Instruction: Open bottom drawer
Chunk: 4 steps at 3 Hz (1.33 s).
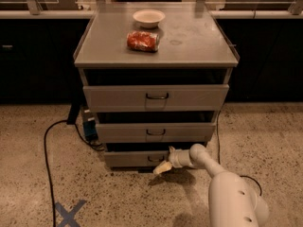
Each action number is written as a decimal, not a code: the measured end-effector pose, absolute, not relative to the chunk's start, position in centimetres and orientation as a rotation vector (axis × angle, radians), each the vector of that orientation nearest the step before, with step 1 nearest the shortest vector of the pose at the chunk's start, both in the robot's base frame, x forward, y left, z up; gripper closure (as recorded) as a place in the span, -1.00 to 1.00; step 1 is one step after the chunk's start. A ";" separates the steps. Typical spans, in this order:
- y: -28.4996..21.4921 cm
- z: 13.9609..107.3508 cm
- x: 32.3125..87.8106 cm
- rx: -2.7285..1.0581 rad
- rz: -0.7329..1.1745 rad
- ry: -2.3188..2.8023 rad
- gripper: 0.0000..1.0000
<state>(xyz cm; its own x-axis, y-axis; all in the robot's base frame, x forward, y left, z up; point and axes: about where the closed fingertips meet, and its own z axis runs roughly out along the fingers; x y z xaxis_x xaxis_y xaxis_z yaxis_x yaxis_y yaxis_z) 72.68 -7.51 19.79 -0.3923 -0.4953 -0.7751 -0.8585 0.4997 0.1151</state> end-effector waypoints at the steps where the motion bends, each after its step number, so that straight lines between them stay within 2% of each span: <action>1: -9.5 24.1 67.0 -1.147 0.719 2.010 -1.00; 2: -8.2 23.2 64.3 -1.165 0.775 2.019 -1.00; 3: -7.9 23.3 65.6 -1.167 0.769 1.997 -1.00; 4: -5.3 23.8 67.8 -1.168 0.804 1.899 -1.00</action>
Offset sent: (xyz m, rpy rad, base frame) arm -0.1166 -0.0368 0.0772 0.0716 -0.0130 0.0504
